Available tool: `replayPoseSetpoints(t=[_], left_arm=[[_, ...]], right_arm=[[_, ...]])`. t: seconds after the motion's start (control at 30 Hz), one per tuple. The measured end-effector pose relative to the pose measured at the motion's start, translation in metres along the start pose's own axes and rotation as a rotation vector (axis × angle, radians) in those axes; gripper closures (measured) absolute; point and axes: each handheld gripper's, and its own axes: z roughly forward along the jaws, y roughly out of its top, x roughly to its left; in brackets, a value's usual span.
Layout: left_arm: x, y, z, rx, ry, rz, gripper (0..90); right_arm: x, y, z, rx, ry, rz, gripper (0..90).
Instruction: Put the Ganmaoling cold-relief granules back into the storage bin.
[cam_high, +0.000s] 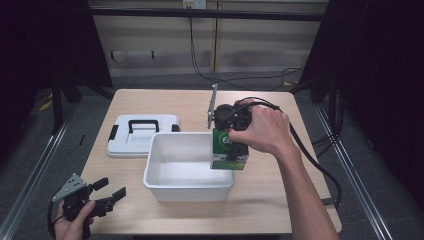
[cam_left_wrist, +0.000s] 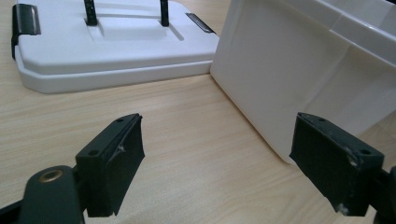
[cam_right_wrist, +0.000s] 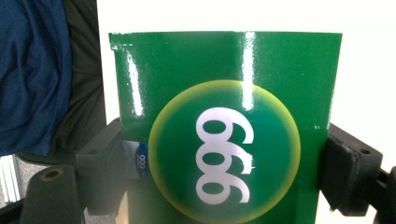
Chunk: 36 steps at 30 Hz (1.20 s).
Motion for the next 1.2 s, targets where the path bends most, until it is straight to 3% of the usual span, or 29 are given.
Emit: replayPoseSetpoints(t=[0.23, 0.5, 0.7, 0.87, 1.2], left_arm=[[0.000, 0.000, 0.000, 0.002, -0.001, 0.004, 16.8], [0.001, 0.000, 0.000, 0.010, -0.004, 0.010, 16.8], [0.000, 0.000, 0.000, 0.011, -0.007, 0.011, 16.8], [0.000, 0.000, 0.000, 0.012, -0.008, 0.012, 16.8], [0.001, 0.000, 0.000, 0.011, -0.009, 0.011, 16.8]], right_arm=[[-0.001, 0.010, 0.002, -0.021, 0.002, -0.012, 16.4], [-0.008, 0.025, 0.013, 0.013, 0.005, -0.029, 16.3], [-0.011, 0.033, 0.019, -0.001, 0.019, -0.046, 16.2], [-0.013, 0.035, 0.030, 0.036, 0.015, -0.056, 16.2], [-0.021, 0.034, 0.052, 0.032, 0.051, -0.057, 16.2]])
